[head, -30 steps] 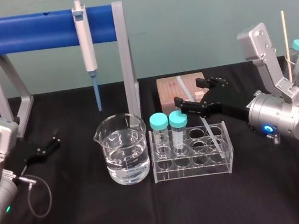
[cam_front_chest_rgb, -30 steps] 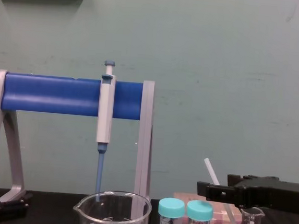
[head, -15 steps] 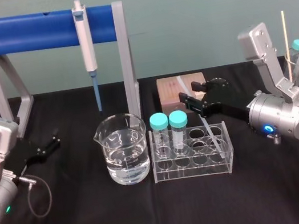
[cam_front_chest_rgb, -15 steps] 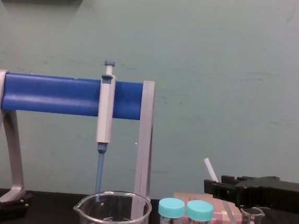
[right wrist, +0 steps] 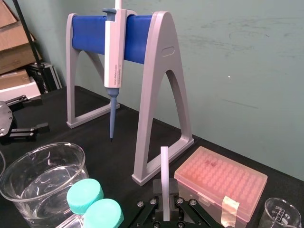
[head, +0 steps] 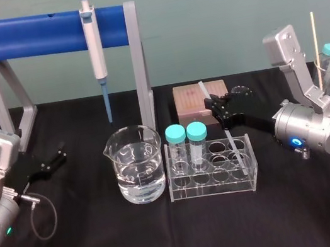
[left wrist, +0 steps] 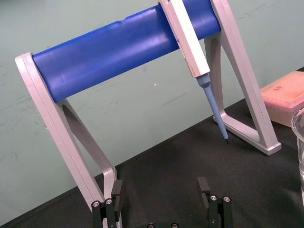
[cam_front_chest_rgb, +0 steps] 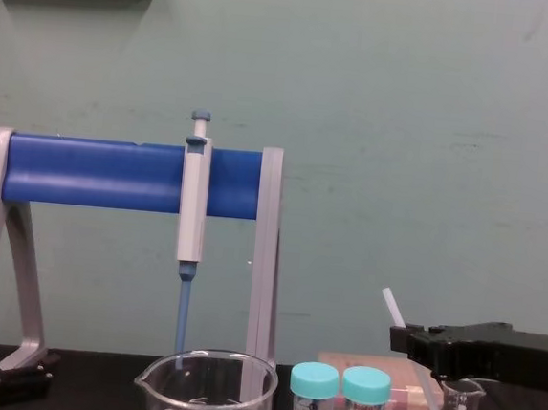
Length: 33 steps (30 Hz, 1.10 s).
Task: Pick up the stirring rod with one hand, then place it down.
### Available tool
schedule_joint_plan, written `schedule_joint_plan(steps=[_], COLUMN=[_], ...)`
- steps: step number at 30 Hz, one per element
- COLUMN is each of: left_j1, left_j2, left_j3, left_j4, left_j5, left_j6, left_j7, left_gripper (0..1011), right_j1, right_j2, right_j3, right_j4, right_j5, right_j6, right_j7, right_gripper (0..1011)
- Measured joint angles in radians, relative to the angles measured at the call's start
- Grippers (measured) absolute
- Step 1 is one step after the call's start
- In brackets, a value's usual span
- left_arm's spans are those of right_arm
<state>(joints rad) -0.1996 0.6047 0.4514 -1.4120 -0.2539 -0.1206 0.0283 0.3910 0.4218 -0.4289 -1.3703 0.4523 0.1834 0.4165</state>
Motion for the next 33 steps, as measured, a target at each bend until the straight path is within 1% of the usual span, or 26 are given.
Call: schedule_joint_plan(steps=[14, 16, 17, 18, 20, 21, 23, 26, 27, 29, 30, 31, 33], left_j1=[0.0, 0.0, 0.0, 0.0, 0.0, 0.0, 0.0, 0.0, 0.0, 0.0, 0.0, 0.0, 0.0], left_j2=[0.0, 0.0, 0.0, 0.0, 0.0, 0.0, 0.0, 0.0, 0.0, 0.0, 0.0, 0.0, 0.0], left_j3=[0.0, 0.0, 0.0, 0.0, 0.0, 0.0, 0.0, 0.0, 0.0, 0.0, 0.0, 0.0, 0.0], left_j4=[0.0, 0.0, 0.0, 0.0, 0.0, 0.0, 0.0, 0.0, 0.0, 0.0, 0.0, 0.0, 0.0], left_j5=[0.0, 0.0, 0.0, 0.0, 0.0, 0.0, 0.0, 0.0, 0.0, 0.0, 0.0, 0.0, 0.0], left_j6=[0.0, 0.0, 0.0, 0.0, 0.0, 0.0, 0.0, 0.0, 0.0, 0.0, 0.0, 0.0, 0.0], left_j7=[0.0, 0.0, 0.0, 0.0, 0.0, 0.0, 0.0, 0.0, 0.0, 0.0, 0.0, 0.0, 0.0], left_gripper=[1000, 1000, 1000, 1000, 1001, 1000, 1000, 1001, 1001, 1000, 1000, 1000, 1000], right_j1=[-0.001, -0.015, -0.028, -0.028, -0.051, -0.051, -0.077, -0.099, -0.099, -0.116, -0.116, -0.124, -0.129], right_j2=[0.0, -0.004, -0.009, -0.009, -0.018, -0.018, -0.03, -0.041, -0.041, -0.052, -0.052, -0.057, -0.061], right_j3=[0.001, 0.009, 0.018, 0.018, 0.035, 0.035, 0.054, 0.075, 0.075, 0.098, 0.098, 0.108, 0.117], right_j4=[0.0, -0.001, -0.003, -0.003, -0.009, -0.009, -0.014, -0.019, -0.019, -0.027, -0.027, -0.033, -0.04], right_j5=[-0.001, -0.006, -0.013, -0.013, -0.02, -0.02, -0.022, -0.019, -0.019, -0.008, -0.008, -0.003, 0.003], right_j6=[-0.004, -0.04, -0.076, -0.076, -0.135, -0.135, -0.188, -0.23, -0.23, -0.261, -0.261, -0.273, -0.282], right_j7=[0.0, -0.009, -0.015, -0.015, -0.022, -0.022, -0.025, -0.026, -0.026, -0.024, -0.024, -0.023, -0.021], right_gripper=[69, 69, 69, 69, 69, 69, 69, 69, 69, 69, 69, 69, 69])
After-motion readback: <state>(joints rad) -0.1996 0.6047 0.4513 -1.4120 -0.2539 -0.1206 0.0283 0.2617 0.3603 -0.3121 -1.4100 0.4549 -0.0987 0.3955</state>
